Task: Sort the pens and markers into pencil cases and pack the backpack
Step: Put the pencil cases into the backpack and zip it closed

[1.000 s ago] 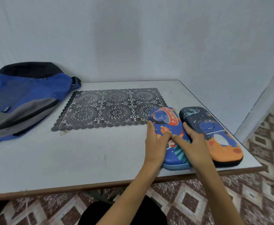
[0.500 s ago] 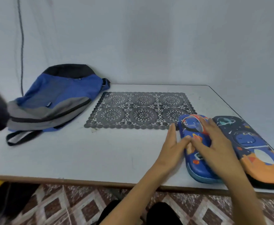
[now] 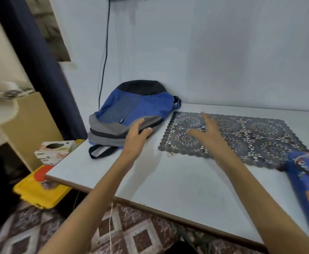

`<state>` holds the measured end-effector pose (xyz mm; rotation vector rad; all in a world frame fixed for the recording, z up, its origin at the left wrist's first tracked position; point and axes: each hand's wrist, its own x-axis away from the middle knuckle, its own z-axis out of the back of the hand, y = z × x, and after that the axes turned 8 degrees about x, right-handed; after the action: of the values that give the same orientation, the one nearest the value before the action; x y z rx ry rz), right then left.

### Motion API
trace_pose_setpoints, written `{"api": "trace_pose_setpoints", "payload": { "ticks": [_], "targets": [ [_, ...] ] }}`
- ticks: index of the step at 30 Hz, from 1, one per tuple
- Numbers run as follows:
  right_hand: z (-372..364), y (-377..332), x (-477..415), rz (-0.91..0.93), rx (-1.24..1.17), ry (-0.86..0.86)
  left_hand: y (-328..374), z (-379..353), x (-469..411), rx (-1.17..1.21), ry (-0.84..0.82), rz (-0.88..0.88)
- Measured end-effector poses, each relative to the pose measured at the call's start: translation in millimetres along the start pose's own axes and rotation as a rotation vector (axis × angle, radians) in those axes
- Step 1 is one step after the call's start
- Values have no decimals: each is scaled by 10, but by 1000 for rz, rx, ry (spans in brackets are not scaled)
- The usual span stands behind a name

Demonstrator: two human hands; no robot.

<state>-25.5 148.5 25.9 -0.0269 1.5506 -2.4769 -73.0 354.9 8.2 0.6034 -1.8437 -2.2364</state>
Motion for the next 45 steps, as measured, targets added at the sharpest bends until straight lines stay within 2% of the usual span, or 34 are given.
{"api": "trace_pose_setpoints", "payload": {
  "ticks": [3, 5, 7, 8, 10, 13, 16, 22, 25, 29, 35, 41, 45],
  "targets": [
    [-473, -142, -330, -59, -92, -98, -95, 564, -379, -124, 163, 35],
    [-753, -171, -514, -166, -242, -182, -174, 908, -661, -269, 283, 88],
    [-1016, -204, -631, -314, -439, -263, -299, 1218, -895, -432, 358, 205],
    [-1132, -214, -686, -375, -540, -278, -367, 1344, -988, -428, 382, 285],
    [-1332, -222, -781, -468, -744, -280, -468, 1501, -1088, -195, 392, 429],
    [-1494, -247, -904, -519, -912, -234, -570, 1599, -1165, 68, 419, 497],
    [-1550, -297, -972, -513, -867, -200, -663, 1663, -1232, 123, 431, 499],
    [-1594, -357, -1136, -419, -514, -167, -599, 1572, -1099, 250, 236, 529],
    [-1455, -423, -1148, -320, -450, -95, -515, 1435, -1046, 247, 227, 539],
    [-1137, -386, -1150, -197, -394, 30, -365, 1088, -1024, 281, 271, 397],
    [-579, -262, -985, 0, -322, 138, -54, 500, -877, 257, 204, 197],
    [58, -51, -651, 4, -342, 241, 154, -73, -621, 262, 111, 142],
    [463, 223, -284, -90, -418, 313, 248, -420, -320, 253, 33, 157]
  ]
}}
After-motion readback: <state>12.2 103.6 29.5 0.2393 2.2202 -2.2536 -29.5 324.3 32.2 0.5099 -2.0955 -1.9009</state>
